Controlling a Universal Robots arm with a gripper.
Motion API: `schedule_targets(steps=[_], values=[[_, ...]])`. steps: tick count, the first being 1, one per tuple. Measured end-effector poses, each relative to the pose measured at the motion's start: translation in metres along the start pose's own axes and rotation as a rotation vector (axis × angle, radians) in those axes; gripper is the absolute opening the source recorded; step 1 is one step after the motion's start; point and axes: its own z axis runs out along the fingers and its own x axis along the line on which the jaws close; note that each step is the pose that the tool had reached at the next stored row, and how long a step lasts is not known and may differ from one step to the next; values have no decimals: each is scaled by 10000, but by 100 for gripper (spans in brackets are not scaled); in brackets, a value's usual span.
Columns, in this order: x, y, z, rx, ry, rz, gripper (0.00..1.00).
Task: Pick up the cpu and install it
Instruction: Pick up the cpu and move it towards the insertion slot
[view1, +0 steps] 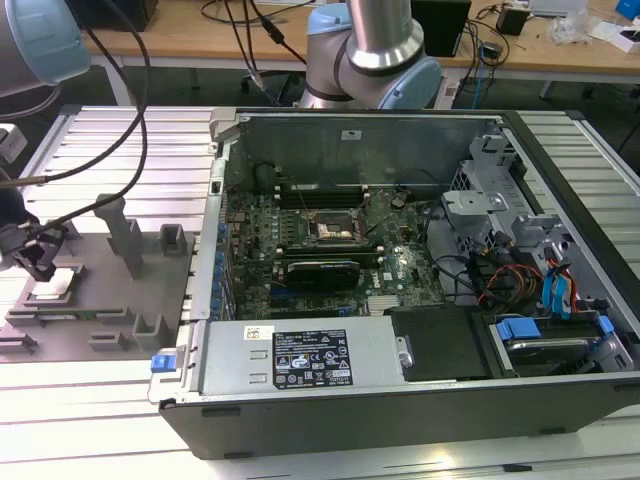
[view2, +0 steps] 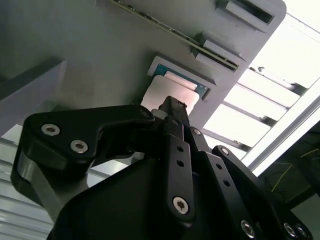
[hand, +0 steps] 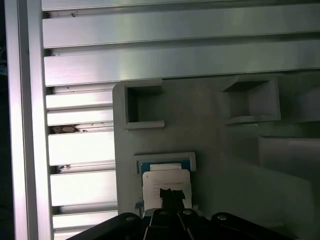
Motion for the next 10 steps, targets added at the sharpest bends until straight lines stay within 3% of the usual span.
schedule_targets(steps=[10], values=[[6, -1, 12, 0, 0, 0, 11]])
